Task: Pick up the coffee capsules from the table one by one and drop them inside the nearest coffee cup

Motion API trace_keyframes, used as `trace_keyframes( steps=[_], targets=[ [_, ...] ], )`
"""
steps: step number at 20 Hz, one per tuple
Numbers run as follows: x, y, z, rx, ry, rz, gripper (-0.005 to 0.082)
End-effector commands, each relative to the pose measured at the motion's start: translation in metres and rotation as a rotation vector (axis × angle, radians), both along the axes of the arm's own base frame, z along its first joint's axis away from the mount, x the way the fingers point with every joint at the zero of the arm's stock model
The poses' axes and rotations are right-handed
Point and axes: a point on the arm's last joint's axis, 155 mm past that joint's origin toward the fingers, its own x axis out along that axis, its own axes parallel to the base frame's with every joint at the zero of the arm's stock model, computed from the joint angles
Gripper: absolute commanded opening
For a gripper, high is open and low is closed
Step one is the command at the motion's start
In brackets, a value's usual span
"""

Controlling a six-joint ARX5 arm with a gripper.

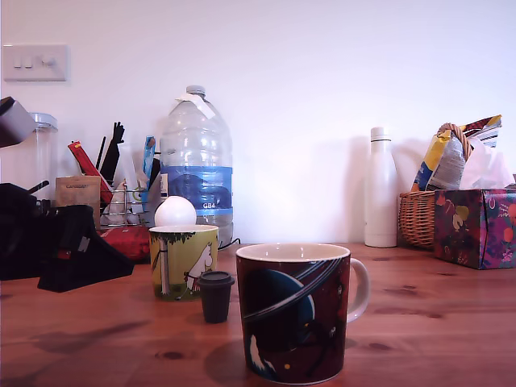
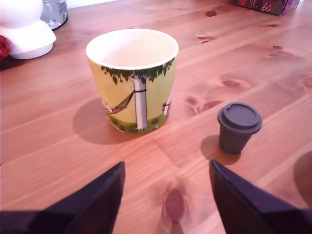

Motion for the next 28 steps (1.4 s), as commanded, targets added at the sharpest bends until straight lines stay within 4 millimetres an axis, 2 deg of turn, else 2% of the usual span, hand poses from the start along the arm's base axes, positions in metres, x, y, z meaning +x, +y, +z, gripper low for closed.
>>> trace_keyframes(
  steps=[1, 15, 21, 28],
  targets=[
    [0.000, 0.001, -0.001, 0.004, -0.001, 0.001, 0.0500],
    [-0.001, 0.000, -0.002, 0.011, -0.005, -0.012, 0.0500],
    [-0.023, -0.030, 0.000, 0.023, -0.026, -0.192, 0.0500],
    [-0.038, -0.046, -0.001, 0.026, -0.031, -0.281, 0.0500]
  ],
)
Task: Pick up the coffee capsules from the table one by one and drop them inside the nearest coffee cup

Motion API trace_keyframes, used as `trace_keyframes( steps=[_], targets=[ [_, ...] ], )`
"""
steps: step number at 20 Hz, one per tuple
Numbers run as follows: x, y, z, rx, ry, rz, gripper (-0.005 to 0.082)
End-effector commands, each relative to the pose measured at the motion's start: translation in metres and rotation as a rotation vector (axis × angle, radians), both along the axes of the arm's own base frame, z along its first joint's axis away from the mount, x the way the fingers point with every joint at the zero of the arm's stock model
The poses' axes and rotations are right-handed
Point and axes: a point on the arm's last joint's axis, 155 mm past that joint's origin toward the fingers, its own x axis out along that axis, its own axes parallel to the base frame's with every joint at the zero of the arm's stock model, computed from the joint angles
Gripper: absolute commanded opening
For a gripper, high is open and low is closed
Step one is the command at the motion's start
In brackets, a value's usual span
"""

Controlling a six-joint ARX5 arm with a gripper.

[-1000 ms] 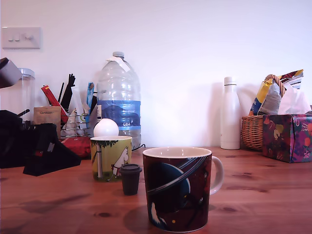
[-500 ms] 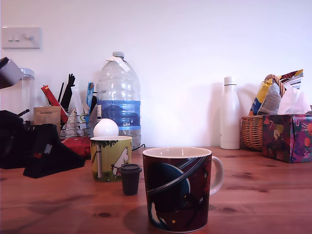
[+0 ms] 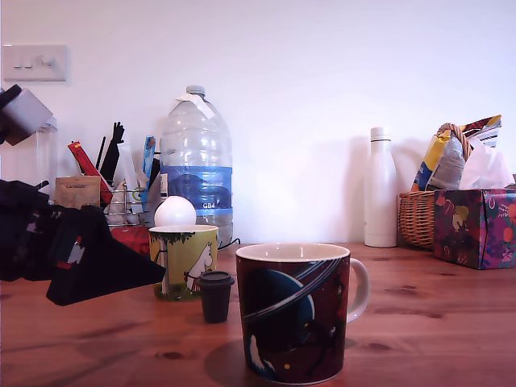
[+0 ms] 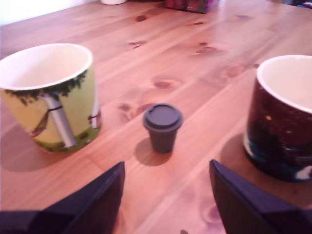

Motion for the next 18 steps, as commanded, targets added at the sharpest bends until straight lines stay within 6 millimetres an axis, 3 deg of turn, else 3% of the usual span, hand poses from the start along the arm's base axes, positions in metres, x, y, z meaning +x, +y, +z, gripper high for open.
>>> trace_keyframes(
  steps=[1, 10, 18],
  targets=[
    [-0.005, -0.004, -0.003, 0.006, 0.004, -0.027, 0.0500],
    [0.002, -0.021, -0.012, 0.020, 0.038, -0.051, 0.0498],
    [0.030, -0.040, -0.023, 0.032, 0.058, -0.053, 0.0497]
  ],
)
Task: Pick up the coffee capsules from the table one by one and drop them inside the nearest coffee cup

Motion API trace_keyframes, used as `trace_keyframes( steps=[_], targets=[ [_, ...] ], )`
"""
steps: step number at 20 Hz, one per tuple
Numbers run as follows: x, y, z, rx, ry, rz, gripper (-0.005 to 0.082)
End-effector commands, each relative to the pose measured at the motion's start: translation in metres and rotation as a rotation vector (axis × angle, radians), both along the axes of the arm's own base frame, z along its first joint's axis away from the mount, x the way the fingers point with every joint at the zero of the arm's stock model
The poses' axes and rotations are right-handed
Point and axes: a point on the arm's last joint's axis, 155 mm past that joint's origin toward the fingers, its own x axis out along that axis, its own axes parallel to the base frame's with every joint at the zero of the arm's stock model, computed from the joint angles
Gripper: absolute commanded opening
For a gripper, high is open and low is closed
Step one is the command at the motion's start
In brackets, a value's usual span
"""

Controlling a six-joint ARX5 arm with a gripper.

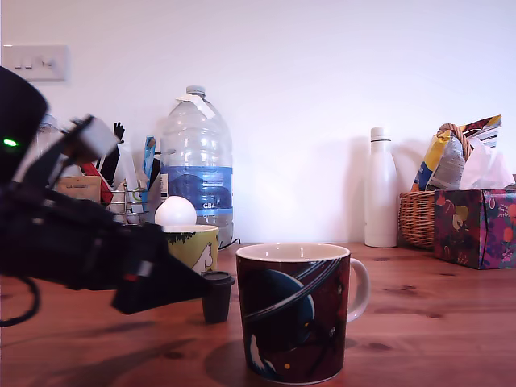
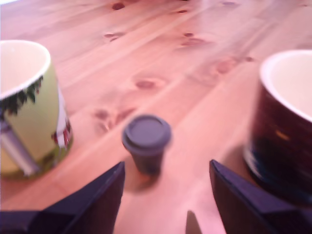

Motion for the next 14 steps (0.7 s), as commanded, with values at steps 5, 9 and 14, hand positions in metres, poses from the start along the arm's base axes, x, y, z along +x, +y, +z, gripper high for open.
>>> trace_keyframes(
  steps=[5, 9, 14],
  targets=[
    [0.017, -0.013, -0.022, 0.039, 0.050, -0.006, 0.0497],
    [0.024, -0.018, -0.018, 0.037, 0.048, -0.006, 0.0495],
    [0.027, -0.019, -0.022, 0.053, 0.072, -0.006, 0.0459]
  ],
)
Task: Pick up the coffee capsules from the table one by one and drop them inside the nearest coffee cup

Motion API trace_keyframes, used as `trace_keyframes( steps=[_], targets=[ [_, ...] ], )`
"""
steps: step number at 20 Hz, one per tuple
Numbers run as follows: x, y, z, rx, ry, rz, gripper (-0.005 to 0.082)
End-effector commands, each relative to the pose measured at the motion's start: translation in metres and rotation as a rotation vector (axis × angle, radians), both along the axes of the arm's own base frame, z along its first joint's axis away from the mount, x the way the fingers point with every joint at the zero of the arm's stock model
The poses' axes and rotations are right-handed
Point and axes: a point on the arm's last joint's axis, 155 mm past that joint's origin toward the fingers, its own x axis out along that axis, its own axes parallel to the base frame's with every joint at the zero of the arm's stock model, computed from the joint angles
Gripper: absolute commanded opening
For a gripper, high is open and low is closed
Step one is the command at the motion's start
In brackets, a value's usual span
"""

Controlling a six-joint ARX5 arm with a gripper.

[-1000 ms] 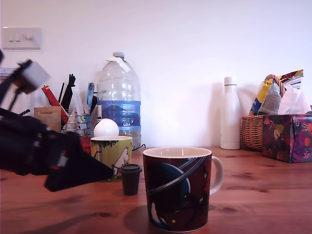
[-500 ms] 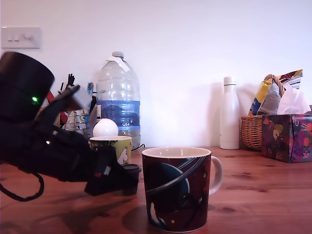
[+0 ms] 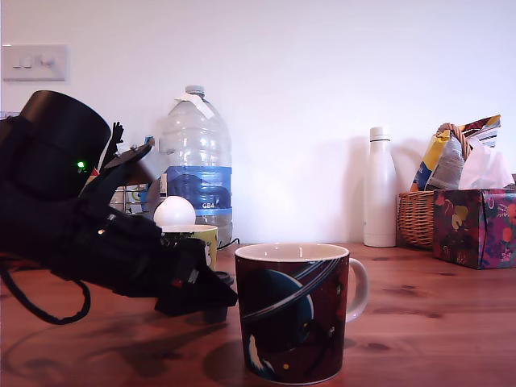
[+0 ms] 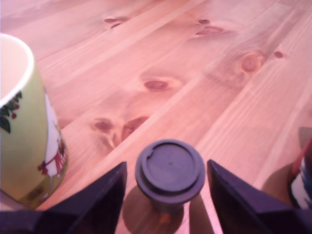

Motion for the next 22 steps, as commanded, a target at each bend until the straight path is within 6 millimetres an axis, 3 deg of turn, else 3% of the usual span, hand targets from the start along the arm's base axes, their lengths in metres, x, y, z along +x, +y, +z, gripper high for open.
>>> trace_keyframes(
  steps=[1, 4, 9, 18, 22],
  targets=[
    [-0.002, 0.000, -0.007, 0.013, 0.013, -0.006, 0.0459],
    [-0.004, 0.001, -0.011, 0.024, 0.028, -0.005, 0.0420],
    [-0.003, 0.001, -0.010, 0.021, 0.025, -0.004, 0.0167],
    [-0.002, -0.001, -0.005, 0.012, 0.015, -0.008, 0.0157],
    [-0.006, -0.005, 0.018, -0.019, -0.004, -0.038, 0.0157]
  ],
)
